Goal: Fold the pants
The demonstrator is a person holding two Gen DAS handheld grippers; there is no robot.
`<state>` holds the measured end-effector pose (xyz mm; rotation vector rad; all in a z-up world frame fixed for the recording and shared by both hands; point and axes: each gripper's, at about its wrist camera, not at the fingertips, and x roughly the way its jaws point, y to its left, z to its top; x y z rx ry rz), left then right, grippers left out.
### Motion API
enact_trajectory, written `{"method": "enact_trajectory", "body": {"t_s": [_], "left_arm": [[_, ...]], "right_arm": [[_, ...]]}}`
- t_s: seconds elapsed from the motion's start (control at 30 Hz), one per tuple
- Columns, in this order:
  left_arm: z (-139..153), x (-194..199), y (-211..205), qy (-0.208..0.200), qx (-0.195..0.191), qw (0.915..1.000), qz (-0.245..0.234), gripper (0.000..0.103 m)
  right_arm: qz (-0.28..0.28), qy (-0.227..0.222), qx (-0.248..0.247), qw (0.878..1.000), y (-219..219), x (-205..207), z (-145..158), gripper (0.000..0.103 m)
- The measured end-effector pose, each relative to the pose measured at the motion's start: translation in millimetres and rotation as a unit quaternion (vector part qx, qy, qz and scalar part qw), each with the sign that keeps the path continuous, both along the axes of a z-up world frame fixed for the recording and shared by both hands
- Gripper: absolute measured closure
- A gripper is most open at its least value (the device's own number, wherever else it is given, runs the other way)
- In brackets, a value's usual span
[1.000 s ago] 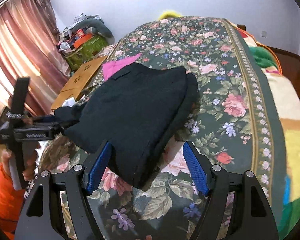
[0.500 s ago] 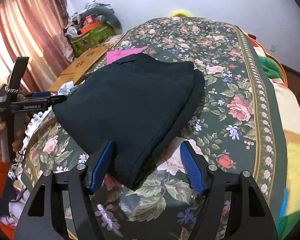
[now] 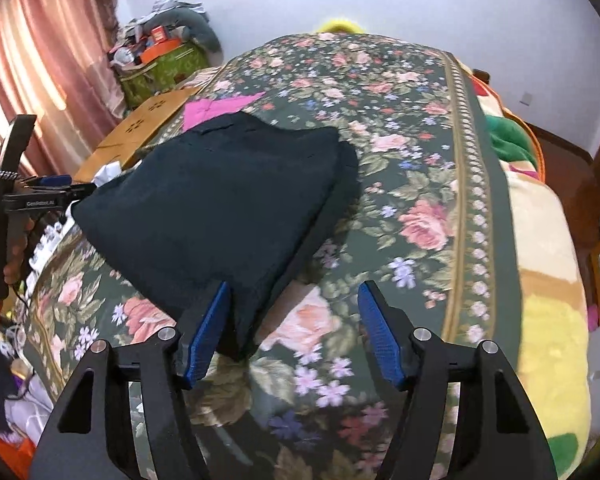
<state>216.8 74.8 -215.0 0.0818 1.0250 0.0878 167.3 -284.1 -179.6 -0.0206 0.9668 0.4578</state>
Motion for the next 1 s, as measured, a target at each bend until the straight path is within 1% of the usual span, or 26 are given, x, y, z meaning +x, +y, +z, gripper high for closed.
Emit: {"method": "enact_trajectory", "body": {"t_s": [0.13,0.23,0.33,0.4,0.43,0.53,0.6,0.63,0.7,0.73,0.77,0.8,0.87,0.97,1.0], "left_arm": [[18.9,21.1,-13.2,-0.026,-0.009,0.9994,-0.021,0.009],[26.4,40.8,-27.0,-0.031,-0.015,0.9986,-0.041,0.009],[31.4,63.8,-46.7,-0.031,-0.019,0.9967,-0.072,0.009],[32.2,76.2,-58.3,-0.031,-0.018,0.9952,-0.091,0.009],[31.8,82.6,-64.0,-0.031,-0.017,0.9944,-0.099,0.009],[25.4,103.5,-80.1,-0.018,-0.02,0.9923,-0.121,0.009],[17.9,117.9,-88.7,-0.003,-0.029,0.9907,-0.133,0.01],[13.7,124.7,-91.9,0.005,-0.035,0.9898,-0.138,0.012],[3.0,136.8,-97.9,0.026,-0.044,0.9878,-0.147,0.028],[-2.4,141.3,-99.9,0.036,-0.046,0.9871,-0.15,0.032],[-9.3,146.3,-102.1,0.047,-0.049,0.9859,-0.153,0.04],[-14.5,149.8,-103.5,0.055,-0.051,0.985,-0.155,0.046],[-26.0,154.8,-106.4,0.07,-0.052,0.9837,-0.158,0.047],[-35.8,157.7,-106.2,0.077,-0.057,0.983,-0.157,0.047],[-37.4,158.5,-105.4,0.076,-0.056,0.9834,-0.155,0.047]], "right_arm": [[-0.01,-0.015,0.017,1.0,-5.0,14.0,11.5,0.041],[-0.015,-0.022,0.03,0.999,-4.1,32.7,15.0,0.041],[-0.012,-0.025,0.034,0.999,0.8,53.6,12.3,0.042],[-0.006,-0.018,0.038,0.999,6.1,71.5,6.8,0.05],[-0.003,-0.014,0.039,0.999,6.2,78.3,4.5,0.051],[0.001,0.006,0.042,0.999,11.6,105.4,-6.7,0.062],[0.003,0.021,0.047,0.999,13.9,120.0,-13.6,0.072],[0.004,0.029,0.048,0.998,14.6,126.8,-17.4,0.073],[0.008,0.041,0.045,0.998,18.8,139.6,-24.8,0.075],[0.011,0.044,0.04,0.998,21.2,144.6,-27.5,0.075],[0.014,0.048,0.033,0.998,24.9,150.4,-31.6,0.075],[0.017,0.052,0.027,0.998,27.7,155.0,-35.5,0.075],[0.021,0.06,0.017,0.998,31.8,161.1,-42.0,0.075],[0.032,0.072,0.004,0.997,37.5,168.4,-51.9,0.075],[0.037,0.069,0.001,0.997,38.9,168.2,-53.4,0.077]]}}
